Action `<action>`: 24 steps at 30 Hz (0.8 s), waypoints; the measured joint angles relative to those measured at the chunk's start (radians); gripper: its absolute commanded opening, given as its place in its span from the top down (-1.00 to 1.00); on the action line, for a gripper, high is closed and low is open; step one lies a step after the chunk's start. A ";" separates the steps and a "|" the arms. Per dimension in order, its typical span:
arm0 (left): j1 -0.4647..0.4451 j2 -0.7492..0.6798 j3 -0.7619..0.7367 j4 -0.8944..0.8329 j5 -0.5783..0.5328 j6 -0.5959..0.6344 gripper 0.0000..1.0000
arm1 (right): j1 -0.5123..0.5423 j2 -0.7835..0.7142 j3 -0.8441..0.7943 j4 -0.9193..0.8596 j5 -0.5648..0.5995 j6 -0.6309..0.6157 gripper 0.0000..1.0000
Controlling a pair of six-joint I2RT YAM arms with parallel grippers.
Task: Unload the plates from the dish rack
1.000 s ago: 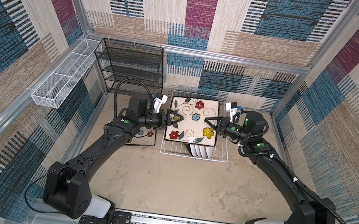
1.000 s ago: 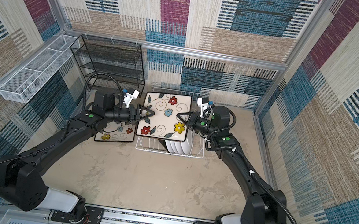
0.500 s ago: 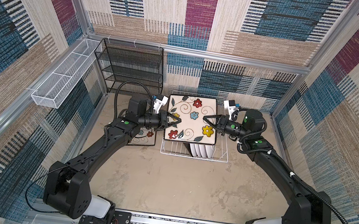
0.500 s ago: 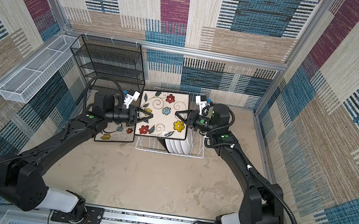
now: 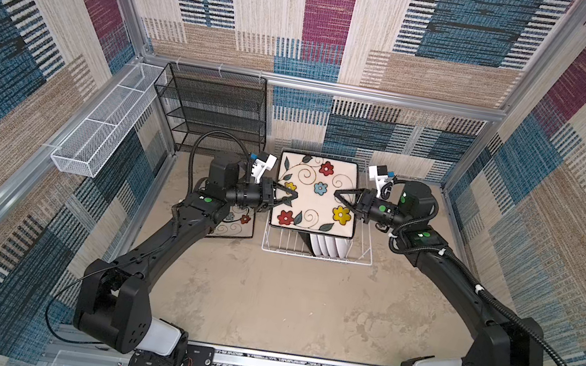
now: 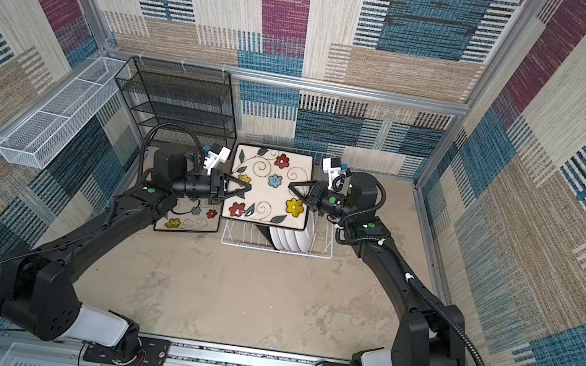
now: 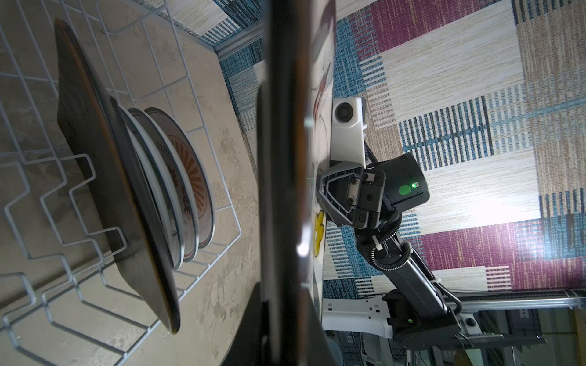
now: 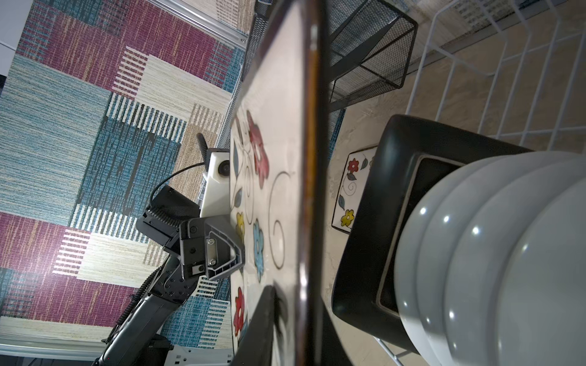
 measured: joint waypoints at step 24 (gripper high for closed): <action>0.005 -0.101 0.105 -0.320 -0.153 0.135 1.00 | 0.000 -0.173 0.071 -0.142 0.224 -0.272 -0.99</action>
